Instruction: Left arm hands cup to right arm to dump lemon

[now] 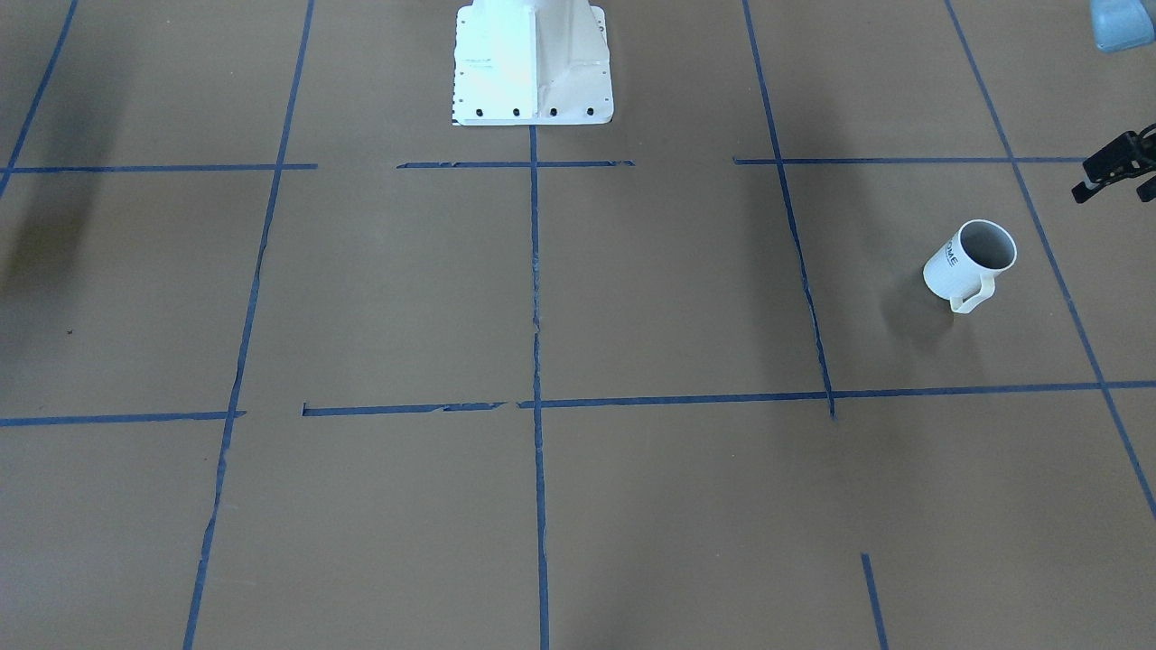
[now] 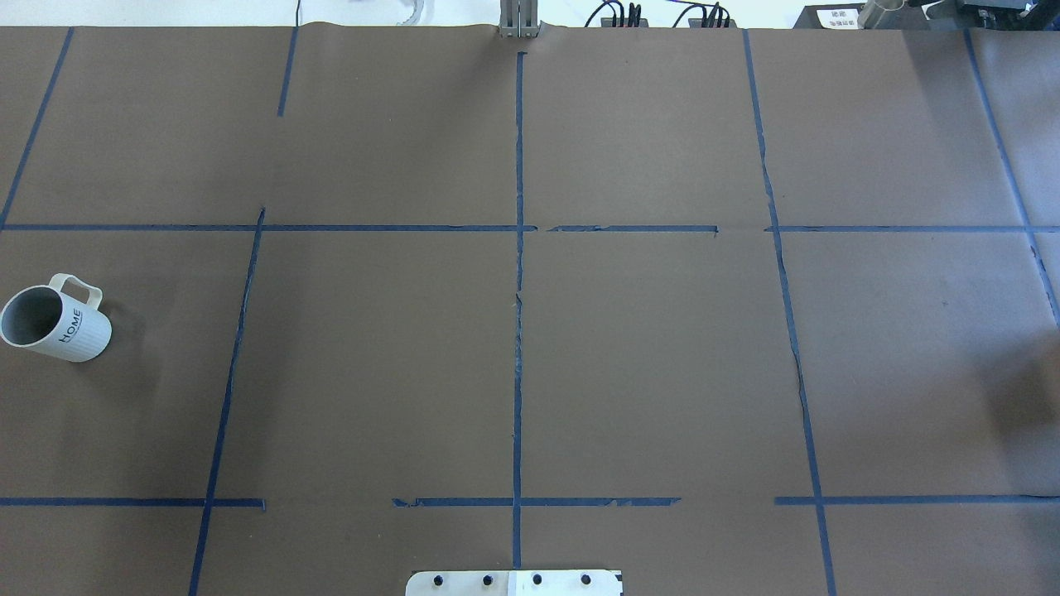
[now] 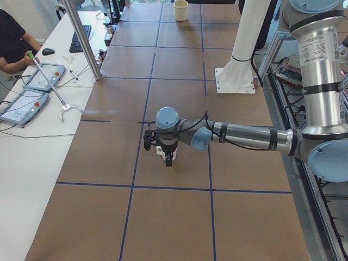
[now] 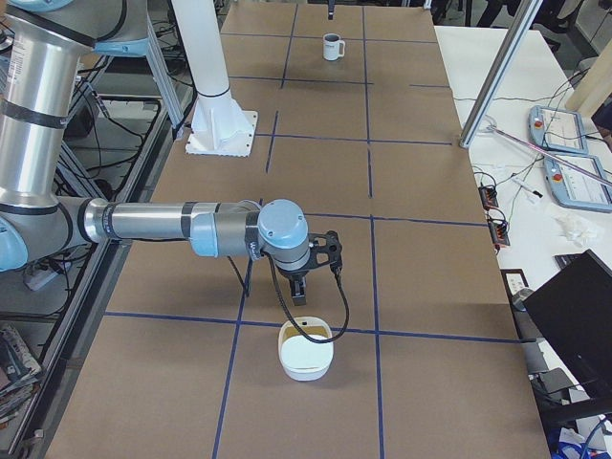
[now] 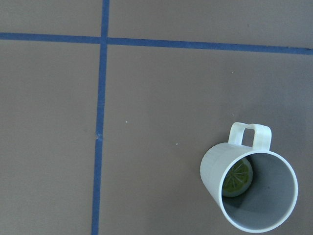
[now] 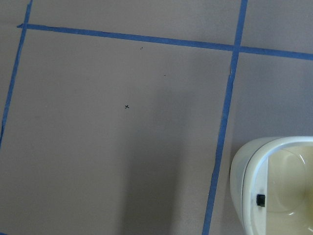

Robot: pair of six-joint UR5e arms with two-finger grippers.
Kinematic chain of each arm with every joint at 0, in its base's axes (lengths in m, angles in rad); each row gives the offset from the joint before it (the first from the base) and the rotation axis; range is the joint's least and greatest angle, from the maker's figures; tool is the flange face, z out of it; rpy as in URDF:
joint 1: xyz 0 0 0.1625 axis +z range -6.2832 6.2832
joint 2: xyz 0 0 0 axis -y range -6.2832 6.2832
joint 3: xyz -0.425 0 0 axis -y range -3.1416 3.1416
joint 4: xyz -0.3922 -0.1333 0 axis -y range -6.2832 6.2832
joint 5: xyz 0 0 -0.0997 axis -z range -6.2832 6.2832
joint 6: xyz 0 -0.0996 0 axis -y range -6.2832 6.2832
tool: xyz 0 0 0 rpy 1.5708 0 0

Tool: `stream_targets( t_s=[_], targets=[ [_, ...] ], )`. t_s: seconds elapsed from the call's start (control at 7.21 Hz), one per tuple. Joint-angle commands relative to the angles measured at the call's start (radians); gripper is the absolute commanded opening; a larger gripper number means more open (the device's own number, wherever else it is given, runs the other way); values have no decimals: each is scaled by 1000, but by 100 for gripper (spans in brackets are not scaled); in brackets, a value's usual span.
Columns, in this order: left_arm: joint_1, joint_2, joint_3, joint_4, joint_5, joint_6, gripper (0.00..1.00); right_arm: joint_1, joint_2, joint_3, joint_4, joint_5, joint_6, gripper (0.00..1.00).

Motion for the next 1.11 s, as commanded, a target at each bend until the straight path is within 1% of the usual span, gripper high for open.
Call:
stream_targets(
  t_s=[0.0,0.14,0.42,0.55,0.83,0.97],
  targets=[
    [56,-55,79,-58,18,-45,100,-10,0,-3,3,1,0,100],
    [81,-84,112,-58,18,-44,100,-13,0,-3,3,1,0,100],
    [130,-84,119,-60,20,-42,98,-13,0,-3,3,1,0,100],
    [138,-86,134,-66,20,-41,85,-13,0,-3,5,2,-2,100],
    [138,-86,139,-81,20,-39,29,-13,0,-1,5,2,-2,100],
    [138,-93,133,-82,20,-42,8,-16,0,-1,5,2,-2,100]
  ],
)
